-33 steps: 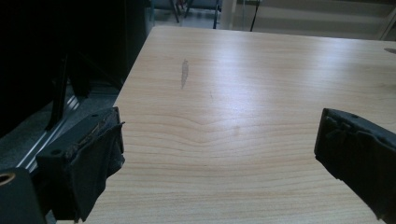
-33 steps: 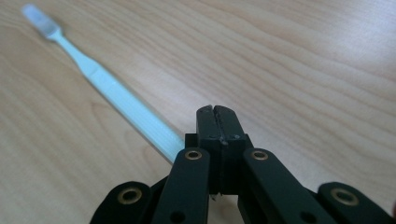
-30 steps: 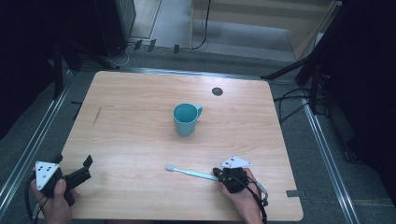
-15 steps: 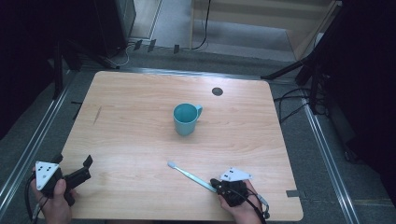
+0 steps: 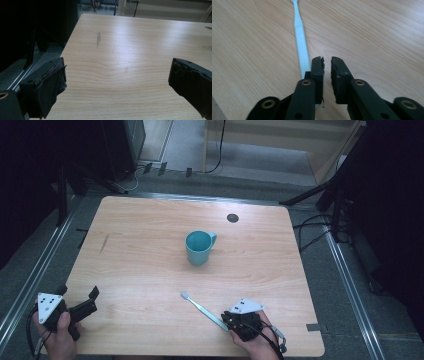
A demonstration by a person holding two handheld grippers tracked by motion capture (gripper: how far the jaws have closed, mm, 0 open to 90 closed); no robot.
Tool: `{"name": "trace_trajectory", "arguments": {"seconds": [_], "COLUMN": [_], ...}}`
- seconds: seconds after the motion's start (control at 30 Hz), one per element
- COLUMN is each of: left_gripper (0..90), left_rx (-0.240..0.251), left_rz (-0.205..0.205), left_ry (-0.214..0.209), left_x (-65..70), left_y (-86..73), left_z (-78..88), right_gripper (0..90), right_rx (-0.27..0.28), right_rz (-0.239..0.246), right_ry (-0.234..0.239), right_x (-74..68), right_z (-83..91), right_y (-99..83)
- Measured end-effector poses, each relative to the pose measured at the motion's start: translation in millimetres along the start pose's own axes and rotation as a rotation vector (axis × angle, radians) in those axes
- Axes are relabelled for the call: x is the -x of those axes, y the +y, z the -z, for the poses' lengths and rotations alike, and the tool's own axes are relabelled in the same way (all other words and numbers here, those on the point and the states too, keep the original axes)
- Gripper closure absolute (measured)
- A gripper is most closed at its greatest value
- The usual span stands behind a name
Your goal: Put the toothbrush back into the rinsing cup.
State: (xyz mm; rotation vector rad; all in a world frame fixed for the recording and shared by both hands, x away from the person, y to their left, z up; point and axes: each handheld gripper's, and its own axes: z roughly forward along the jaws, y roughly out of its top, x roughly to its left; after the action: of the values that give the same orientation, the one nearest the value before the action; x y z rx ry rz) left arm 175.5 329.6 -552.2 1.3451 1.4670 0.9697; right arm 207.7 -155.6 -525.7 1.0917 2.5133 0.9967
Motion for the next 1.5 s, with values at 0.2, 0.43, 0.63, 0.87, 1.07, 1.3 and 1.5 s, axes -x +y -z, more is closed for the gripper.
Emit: {"name": "trace_trajectory", "arguments": {"seconds": [0.2, 0.43, 0.63, 0.87, 1.07, 1.3, 1.5], "left_gripper": [1.4, 1.4, 1.4, 1.4, 1.4, 1.4, 1.4], "left_rx": [0.001, 0.0, 0.001, 0.002, 0.001, 0.001, 0.001], "left_rz": [0.004, 0.008, 0.012, 0.013, 0.015, 0.014, 0.014], "left_ry": [-0.001, -0.003, -0.008, -0.009, -0.011, -0.01, -0.01], "left_x": [-0.2, -0.6, -1.4, -1.8, -1.8, -1.8, -2.0], "left_y": [0.0, 0.0, 0.1, 0.1, 0.1, 0.1, 0.1], "left_z": [0.0, 0.0, -0.1, -0.2, -0.3, -0.3, -0.4], "right_gripper": [67.7, 66.5, 70.9, 73.0, 73.4, 75.2, 78.1], "right_rx": [-0.104, -0.25, -0.364, -0.501, -0.6, -0.656, -0.661], "right_rz": [0.102, 0.156, 0.197, 0.198, 0.223, 0.241, 0.245], "right_ry": [-0.01, -0.006, 0.035, 0.047, 0.045, 0.024, 0.008], "right_x": [-6.1, -12.7, -20.1, -29.4, -33.9, -36.9, -37.2], "right_z": [-4.7, -14.9, -29.4, -46.1, -55.5, -64.0, -66.9], "right_y": [26.5, 59.3, 79.4, 93.6, 97.2, 98.2, 97.5]}}
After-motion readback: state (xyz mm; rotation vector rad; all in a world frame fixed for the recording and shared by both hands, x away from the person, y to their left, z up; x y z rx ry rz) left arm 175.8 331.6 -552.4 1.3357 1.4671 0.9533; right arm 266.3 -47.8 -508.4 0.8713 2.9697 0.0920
